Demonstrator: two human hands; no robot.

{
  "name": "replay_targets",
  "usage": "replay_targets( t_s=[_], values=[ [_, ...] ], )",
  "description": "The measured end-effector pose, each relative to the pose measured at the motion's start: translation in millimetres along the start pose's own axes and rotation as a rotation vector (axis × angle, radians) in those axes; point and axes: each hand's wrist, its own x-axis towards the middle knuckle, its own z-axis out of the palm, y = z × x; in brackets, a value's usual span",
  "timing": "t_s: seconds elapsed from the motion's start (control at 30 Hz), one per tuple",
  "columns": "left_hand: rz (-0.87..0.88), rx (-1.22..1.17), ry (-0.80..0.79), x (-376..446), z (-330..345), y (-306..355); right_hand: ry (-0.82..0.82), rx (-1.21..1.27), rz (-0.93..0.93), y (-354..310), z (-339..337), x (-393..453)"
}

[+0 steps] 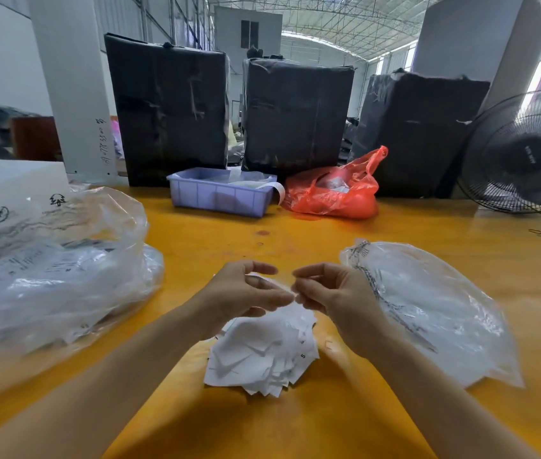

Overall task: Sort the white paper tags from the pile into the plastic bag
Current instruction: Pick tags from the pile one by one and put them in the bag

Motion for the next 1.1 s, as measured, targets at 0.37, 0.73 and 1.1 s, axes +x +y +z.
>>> replay_targets(
  t_s=[0.37,0.73,1.1],
  values=[
    [0.022,-0.055,0.277,9,-10,-5,0.025,-0.636,-0.244,4,5,-3],
    [0.058,-0.171,0.376,10,-20,-5,-0.334,-1.086,-0.357,11,12,-5],
    [0.069,-0.181,0.392,12,-23,-5,0.130,-0.469,-0.166,6,-7,5]
  ],
)
